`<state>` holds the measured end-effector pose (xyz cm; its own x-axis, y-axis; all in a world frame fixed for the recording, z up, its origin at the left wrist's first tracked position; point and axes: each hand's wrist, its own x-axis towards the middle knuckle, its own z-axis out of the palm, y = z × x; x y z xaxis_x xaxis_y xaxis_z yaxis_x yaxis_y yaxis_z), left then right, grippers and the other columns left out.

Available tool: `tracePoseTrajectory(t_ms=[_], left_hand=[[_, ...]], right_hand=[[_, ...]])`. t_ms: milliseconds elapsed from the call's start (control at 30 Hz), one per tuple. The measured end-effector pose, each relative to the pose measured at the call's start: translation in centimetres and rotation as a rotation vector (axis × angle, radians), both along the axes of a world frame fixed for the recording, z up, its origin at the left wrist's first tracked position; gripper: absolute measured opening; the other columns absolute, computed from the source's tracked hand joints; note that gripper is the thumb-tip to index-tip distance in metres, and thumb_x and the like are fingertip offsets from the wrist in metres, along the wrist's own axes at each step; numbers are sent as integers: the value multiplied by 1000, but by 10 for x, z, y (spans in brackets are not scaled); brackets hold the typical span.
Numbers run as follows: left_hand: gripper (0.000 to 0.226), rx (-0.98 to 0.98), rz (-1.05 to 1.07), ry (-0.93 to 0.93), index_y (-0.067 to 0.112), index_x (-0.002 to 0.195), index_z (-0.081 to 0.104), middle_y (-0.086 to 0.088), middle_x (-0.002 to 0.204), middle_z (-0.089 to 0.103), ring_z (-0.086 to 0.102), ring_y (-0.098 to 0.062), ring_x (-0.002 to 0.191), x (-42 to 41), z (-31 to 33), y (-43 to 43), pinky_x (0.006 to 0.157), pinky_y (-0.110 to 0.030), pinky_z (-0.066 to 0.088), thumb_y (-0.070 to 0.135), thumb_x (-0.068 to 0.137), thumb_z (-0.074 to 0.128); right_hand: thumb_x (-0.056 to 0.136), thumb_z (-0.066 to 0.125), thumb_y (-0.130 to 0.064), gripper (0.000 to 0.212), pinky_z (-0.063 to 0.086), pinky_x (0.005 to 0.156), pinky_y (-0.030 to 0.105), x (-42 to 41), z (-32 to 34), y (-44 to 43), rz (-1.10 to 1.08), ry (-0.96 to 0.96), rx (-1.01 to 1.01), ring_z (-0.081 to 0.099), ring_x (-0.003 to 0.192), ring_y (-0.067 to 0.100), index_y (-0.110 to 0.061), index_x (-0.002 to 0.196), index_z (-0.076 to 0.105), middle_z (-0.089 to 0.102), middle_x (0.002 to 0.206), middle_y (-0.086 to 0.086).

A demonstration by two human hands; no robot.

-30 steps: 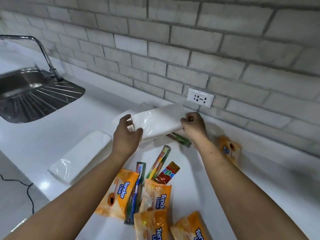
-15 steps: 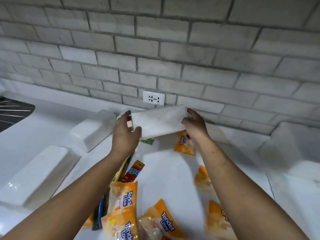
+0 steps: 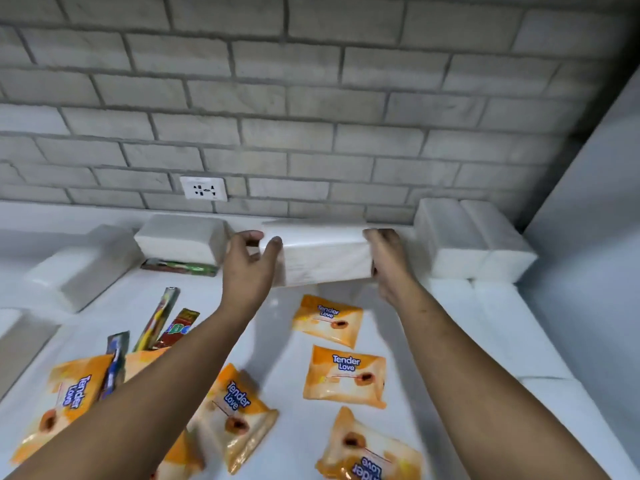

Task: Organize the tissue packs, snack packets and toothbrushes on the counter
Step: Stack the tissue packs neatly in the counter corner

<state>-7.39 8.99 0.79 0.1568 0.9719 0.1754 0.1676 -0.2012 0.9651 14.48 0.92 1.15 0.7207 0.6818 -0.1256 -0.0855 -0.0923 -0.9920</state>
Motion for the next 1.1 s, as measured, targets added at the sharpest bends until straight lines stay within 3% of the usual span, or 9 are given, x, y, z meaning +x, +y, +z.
tracePoseTrajectory(t_ms=[200,333,400,567,700,867,967,1033,1100], left_hand=[[42,-55,-18,-42,20,128,61,4,116,61,60,-16,111,43,8,-57,94,-33,49,41,93,71],[6,-44,-130,-54,30,93,73,11,88,74,70,-14,87,67,13,-99,75,-30,54,34,94,69],[18,-59,-170,-41,26,109,75,14,95,75,70,-9,92,75,13,-113,78,-28,55,35,94,69],[45,-207,-329,-64,37,136,63,19,115,69,69,-12,107,101,5,-131,80,-34,58,40,92,74],[63,-377,-458,16,59,131,56,4,135,59,66,-27,112,121,-1,-133,74,-51,63,55,73,82],[88,-363,-465,-51,41,137,54,-1,133,65,72,-24,110,161,-15,-142,91,-50,62,47,59,94],[117,-385,-446,-48,28,161,21,-1,131,64,68,-20,115,183,-14,-160,97,-37,56,40,72,94],[104,-384,-446,-45,15,161,22,1,115,72,71,-15,103,195,-12,-174,79,-27,54,33,83,88],[62,-370,-495,-6,15,137,58,4,104,77,75,-21,100,204,-14,-183,76,-32,59,37,85,84]], right_hand=[[59,62,-36,31,37,69,38,27,18,-86,-1,33,11,51,78,21,-26,88,58,59,89,-1],[48,59,-27,58,35,65,31,47,23,-133,59,128,17,50,78,19,-28,106,62,61,96,-3],[48,58,-25,71,39,72,34,52,23,-151,94,165,-1,54,84,22,-29,119,62,65,106,0],[80,68,-38,34,53,70,33,73,7,-191,162,193,-52,68,90,21,-23,109,61,71,106,0],[85,76,-49,34,55,73,36,90,-4,-214,192,124,-153,70,88,23,-27,109,65,76,101,2],[85,79,-39,35,60,91,45,107,-7,-242,312,129,-224,73,106,25,-37,118,68,76,115,1],[91,73,-31,39,59,91,44,114,-4,-252,355,175,-205,71,113,23,-41,129,65,74,123,-2],[95,69,-25,41,60,82,42,120,-2,-261,351,205,-191,71,113,23,-41,132,62,74,124,-2],[95,65,-22,42,59,79,41,126,-1,-268,333,218,-199,71,111,24,-43,132,62,74,122,-1]])
